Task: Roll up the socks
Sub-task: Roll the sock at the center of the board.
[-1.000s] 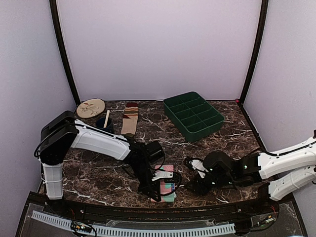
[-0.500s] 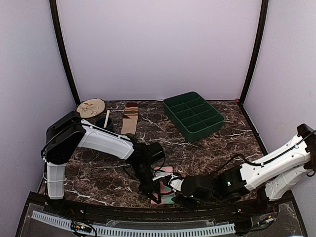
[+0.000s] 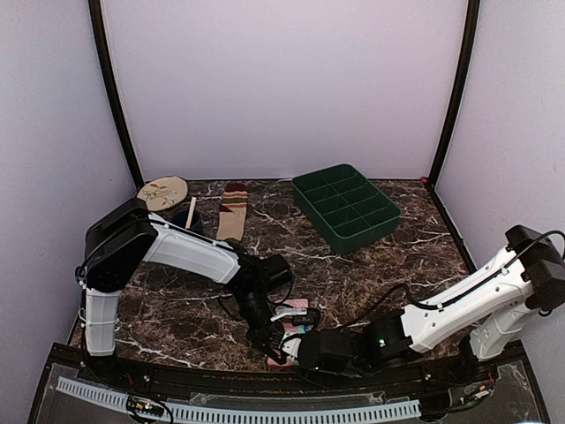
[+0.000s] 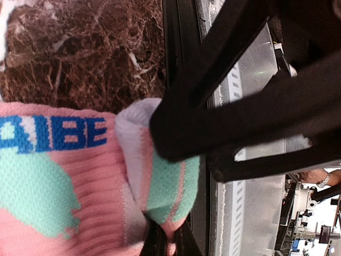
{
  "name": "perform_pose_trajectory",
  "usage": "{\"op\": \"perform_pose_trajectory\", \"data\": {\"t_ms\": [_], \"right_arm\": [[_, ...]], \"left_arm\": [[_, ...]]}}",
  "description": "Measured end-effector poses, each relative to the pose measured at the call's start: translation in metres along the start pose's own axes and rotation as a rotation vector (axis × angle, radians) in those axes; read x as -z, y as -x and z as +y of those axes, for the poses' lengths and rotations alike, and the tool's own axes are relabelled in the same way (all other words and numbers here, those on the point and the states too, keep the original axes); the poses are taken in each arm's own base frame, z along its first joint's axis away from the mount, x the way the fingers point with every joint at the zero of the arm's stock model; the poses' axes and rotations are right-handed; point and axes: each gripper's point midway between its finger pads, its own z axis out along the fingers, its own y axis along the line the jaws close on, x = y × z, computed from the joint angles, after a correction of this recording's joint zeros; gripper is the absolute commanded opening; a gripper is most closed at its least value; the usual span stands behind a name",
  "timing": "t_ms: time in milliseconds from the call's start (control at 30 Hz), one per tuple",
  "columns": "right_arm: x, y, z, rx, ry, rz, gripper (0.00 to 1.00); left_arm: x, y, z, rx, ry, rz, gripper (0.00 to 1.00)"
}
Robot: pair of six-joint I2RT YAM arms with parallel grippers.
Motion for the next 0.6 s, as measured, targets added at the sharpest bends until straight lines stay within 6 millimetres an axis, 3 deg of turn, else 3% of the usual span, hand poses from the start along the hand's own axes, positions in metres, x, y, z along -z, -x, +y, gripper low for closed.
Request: {"op": "perform_pose_trajectory", "data": {"t_ms": [233, 600], "right_arm": [[-0.014, -0.002, 0.006, 0.077, -0.008, 0.045, 0.54], [-0.019, -0.002, 0.007, 0.132, 0.003, 0.057, 0.51]], "left_arm": [[0.000, 0.000, -0.001, 0.008, -0.017, -0.004, 0.00], [0.000, -0.002, -0.003, 0.020, -0.022, 0.004, 0.00]]}}
